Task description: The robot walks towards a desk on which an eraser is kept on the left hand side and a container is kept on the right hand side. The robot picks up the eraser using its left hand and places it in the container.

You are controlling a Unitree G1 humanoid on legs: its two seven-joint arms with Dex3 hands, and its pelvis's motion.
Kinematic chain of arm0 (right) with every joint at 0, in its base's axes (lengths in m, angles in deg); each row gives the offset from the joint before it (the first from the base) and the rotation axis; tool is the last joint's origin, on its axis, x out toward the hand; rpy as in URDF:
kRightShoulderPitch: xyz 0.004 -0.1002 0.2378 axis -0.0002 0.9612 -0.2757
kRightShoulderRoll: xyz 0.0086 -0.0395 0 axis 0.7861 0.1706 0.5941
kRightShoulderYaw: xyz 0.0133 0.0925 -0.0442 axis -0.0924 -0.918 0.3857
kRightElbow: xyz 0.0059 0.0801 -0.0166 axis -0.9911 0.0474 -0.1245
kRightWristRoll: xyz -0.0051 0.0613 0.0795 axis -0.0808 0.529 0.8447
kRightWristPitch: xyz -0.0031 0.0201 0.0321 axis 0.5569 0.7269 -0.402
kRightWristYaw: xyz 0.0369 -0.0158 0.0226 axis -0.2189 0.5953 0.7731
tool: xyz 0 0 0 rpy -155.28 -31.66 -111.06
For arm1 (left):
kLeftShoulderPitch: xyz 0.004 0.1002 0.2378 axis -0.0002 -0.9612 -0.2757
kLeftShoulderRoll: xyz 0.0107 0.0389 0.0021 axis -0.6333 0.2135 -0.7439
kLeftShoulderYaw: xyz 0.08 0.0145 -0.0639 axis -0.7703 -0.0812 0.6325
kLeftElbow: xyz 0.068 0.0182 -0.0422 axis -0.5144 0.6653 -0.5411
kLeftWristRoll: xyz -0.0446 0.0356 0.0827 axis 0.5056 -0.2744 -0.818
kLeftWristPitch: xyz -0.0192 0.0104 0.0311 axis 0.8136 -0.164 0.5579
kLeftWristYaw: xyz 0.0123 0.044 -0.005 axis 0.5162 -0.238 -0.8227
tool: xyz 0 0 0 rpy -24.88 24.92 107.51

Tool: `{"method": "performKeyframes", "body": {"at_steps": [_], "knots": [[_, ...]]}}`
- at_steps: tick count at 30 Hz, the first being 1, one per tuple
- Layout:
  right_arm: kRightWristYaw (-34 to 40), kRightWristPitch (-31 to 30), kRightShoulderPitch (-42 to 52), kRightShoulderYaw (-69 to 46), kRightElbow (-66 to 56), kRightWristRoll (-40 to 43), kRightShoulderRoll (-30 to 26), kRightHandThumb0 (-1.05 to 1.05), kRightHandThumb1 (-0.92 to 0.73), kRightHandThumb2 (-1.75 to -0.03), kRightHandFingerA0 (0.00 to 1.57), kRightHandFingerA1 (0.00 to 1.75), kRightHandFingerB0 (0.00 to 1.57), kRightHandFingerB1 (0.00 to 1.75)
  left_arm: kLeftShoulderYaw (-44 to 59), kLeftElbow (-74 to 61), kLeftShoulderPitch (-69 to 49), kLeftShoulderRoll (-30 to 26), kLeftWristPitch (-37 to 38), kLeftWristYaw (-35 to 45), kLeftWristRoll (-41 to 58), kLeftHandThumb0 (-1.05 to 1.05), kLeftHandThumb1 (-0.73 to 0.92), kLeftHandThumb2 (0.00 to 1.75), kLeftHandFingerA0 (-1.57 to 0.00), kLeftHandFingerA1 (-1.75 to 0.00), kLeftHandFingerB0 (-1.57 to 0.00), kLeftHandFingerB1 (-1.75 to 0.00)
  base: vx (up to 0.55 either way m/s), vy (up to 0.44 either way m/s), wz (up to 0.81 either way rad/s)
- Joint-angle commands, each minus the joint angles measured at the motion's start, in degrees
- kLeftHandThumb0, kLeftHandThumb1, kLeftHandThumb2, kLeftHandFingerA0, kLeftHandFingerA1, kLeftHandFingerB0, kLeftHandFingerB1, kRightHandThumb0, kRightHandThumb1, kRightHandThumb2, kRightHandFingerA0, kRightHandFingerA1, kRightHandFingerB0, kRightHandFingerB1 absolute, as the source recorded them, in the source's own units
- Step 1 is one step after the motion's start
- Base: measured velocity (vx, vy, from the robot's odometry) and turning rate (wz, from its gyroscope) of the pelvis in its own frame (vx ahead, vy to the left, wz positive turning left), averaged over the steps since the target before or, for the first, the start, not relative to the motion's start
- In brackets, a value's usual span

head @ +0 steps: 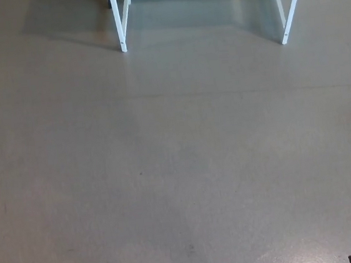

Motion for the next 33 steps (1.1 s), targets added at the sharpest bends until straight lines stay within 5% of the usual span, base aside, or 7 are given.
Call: {"method": "performKeyframes", "body": {"at_steps": [1,17,19,24,25,32,33], "knots": [[0.8,0.1,0.2,0.1,-0.5,-1.1,-1.2,-0.59,-0.77,-0.65,0.15,0.68,0.05,0.30,0.0,0.1,-0.2,-1.2,2.2,0.2,0.3,-0.28,0.57,0.58,-0.29,-0.40,-0.21,-0.30,0.00,0.000,0.00],[-1.1,2.2,2.4,-1.3,-3.0,1.3,-1.8,-0.65,-0.56,-0.99,0.14,0.63,0.02,0.46,-1.1,1.8,-0.3,-0.9,3.7,-0.4,-0.3,-0.31,0.57,0.58,-0.29,-0.40,-0.20,-0.30,0.00,0.000,0.00],[-1.4,2.4,2.2,-1.3,-2.1,1.4,-1.9,-0.61,-0.77,-0.66,0.11,0.66,0.06,0.39,-1.1,1.8,-0.7,-0.9,3.9,-0.5,-0.4,-0.29,0.57,0.57,-0.29,-0.41,-0.20,-0.30,0.00,0.000,0.00],[-0.8,2.8,1.5,-1.1,-0.3,0.9,-2.0,-0.64,-0.57,-0.99,0.16,0.64,0.01,0.45,-1.4,2.1,-0.8,-1.1,4.9,-0.4,-0.4,-0.31,0.57,0.57,-0.29,-0.42,-0.20,-0.31,0.00,0.000,0.00],[-0.8,2.6,1.4,-1.0,0.2,0.7,-2.2,-0.63,-0.77,-0.67,0.11,0.69,0.04,0.36,-1.6,2.5,-0.9,-1.3,5.4,-0.4,-0.6,-0.31,0.57,0.57,-0.28,-0.42,-0.20,-0.31,0.00,0.000,0.00],[-0.2,2.2,1.1,-1.0,0.6,0.4,-2.1,-0.63,-0.76,-0.67,0.11,0.73,0.01,0.39,-2.1,3.3,-0.4,-1.6,5.7,-1.3,-1.1,-0.32,0.56,0.57,-0.30,-0.41,-0.21,-0.31,0.01,-0.001,0.13],[0.0,3.2,0.9,-1.0,1.3,0.5,-2.0,-0.64,-0.56,-1.00,0.15,0.65,0.01,0.43,-2.2,3.4,-0.4,-1.7,5.7,-1.7,-1.4,-0.32,0.56,0.57,-0.31,-0.41,-0.20,-0.31,-0.04,0.017,0.07]]}}
